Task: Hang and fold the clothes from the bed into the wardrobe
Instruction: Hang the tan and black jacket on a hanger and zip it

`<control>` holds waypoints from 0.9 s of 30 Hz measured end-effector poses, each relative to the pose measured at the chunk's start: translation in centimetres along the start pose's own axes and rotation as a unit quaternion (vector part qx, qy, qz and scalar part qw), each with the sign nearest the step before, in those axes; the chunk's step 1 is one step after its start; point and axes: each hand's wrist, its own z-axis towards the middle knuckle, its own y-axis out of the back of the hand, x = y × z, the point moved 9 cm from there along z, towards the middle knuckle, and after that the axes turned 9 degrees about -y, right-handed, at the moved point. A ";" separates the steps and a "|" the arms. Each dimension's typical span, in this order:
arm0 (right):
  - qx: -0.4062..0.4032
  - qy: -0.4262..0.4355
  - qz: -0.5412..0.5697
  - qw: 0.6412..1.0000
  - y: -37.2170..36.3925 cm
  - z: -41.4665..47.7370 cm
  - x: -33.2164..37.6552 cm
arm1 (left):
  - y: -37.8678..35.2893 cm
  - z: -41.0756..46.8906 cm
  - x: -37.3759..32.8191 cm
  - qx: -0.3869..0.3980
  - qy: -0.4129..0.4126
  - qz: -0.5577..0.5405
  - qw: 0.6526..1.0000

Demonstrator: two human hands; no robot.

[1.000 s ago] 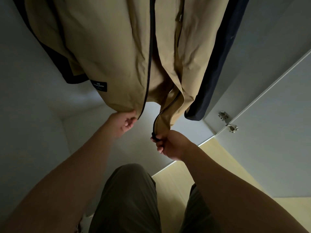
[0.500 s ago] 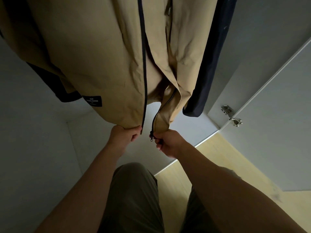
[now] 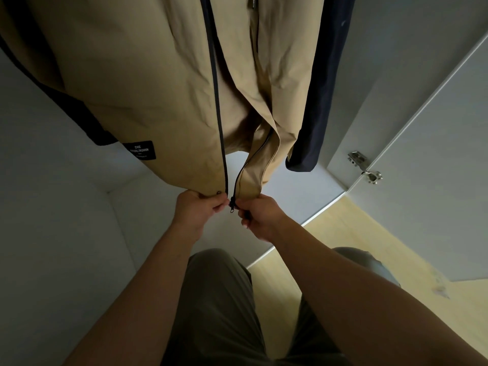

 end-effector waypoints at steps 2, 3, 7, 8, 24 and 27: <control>-0.004 0.005 0.001 1.000 0.0 0.0 -0.1 | 0.2 0.0 0.1 -0.009 -0.008 0.038 0.999; -0.005 0.008 0.000 1.000 -0.1 0.0 -0.1 | 0.2 0.0 0.1 -0.013 -0.012 0.058 0.998; -0.019 0.020 -0.001 1.000 -0.1 0.1 -0.1 | 0.4 0.0 0.3 -0.018 -0.019 0.083 0.996; -0.023 0.021 0.004 0.999 0.0 0.2 -0.2 | 0.4 0.0 0.3 -0.019 -0.020 0.084 0.996; -0.077 0.025 0.037 0.996 -0.3 0.1 0.3 | 0.7 0.2 1.5 -0.055 -0.006 0.024 0.998; -0.088 0.023 0.031 0.995 -0.1 0.2 0.3 | 0.9 0.2 1.9 -0.066 -0.001 0.001 0.998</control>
